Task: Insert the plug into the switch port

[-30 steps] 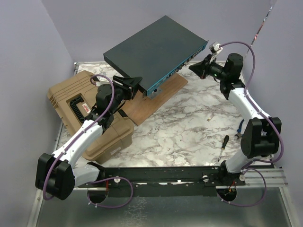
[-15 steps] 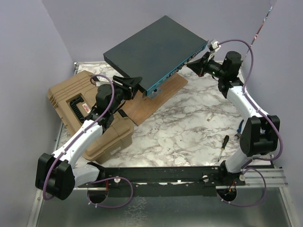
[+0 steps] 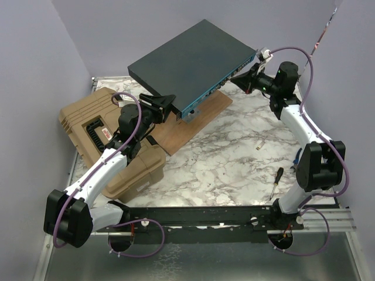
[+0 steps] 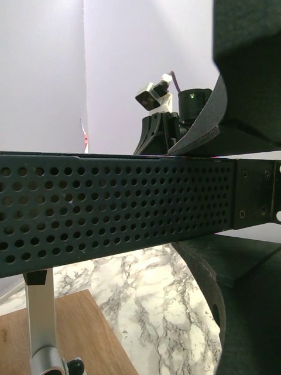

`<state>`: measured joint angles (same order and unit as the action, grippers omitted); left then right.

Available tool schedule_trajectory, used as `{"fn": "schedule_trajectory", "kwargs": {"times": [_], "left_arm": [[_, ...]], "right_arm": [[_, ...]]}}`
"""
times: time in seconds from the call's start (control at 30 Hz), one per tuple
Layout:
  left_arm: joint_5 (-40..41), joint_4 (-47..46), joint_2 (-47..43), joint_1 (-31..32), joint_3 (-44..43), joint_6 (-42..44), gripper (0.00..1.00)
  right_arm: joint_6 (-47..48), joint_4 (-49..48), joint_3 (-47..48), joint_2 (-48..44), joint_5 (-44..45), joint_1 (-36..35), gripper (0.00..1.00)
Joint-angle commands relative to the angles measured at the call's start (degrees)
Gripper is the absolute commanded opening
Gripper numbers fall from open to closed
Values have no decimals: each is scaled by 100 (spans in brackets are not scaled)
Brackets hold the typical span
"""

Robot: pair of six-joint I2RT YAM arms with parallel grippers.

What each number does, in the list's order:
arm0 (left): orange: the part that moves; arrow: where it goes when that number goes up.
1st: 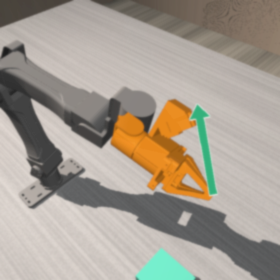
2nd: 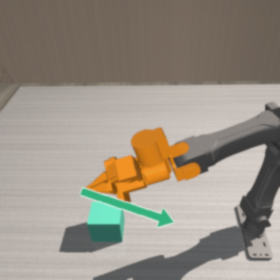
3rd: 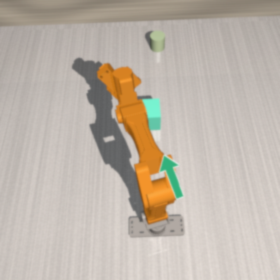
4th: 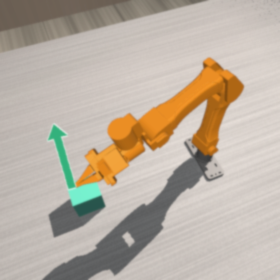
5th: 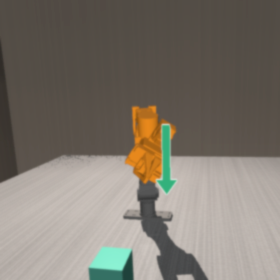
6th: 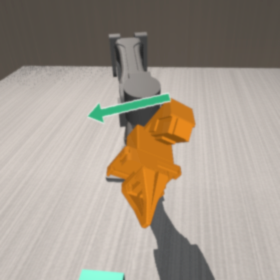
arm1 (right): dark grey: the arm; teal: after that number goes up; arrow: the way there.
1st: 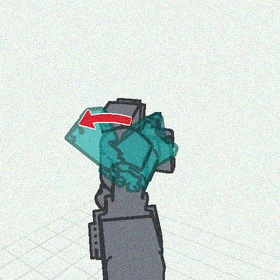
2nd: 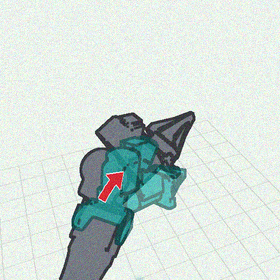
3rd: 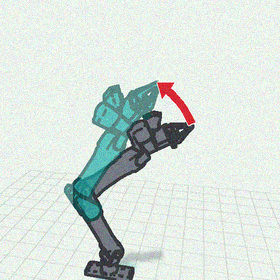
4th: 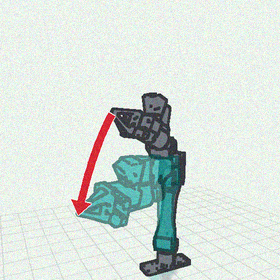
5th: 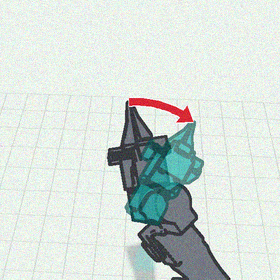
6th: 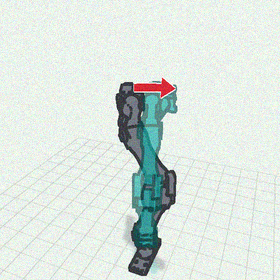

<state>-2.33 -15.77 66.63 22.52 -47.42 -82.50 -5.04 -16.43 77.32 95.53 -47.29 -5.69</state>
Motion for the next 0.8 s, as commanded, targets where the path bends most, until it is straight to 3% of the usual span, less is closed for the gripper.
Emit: {"fn": "schedule_trajectory", "kwargs": {"times": [0.0,0.43,0.77], "left_arm": [[189,702,-353,-99,153,247,0],[55,815,-344,-74,113,496,0],[189,814,-423,-73,125,480,0]], "right_arm": [[-38,-196,392,296,280,-388,1],[64,456,807,471,934,-613,1],[-289,662,215,-81,988,-281,4]]}}
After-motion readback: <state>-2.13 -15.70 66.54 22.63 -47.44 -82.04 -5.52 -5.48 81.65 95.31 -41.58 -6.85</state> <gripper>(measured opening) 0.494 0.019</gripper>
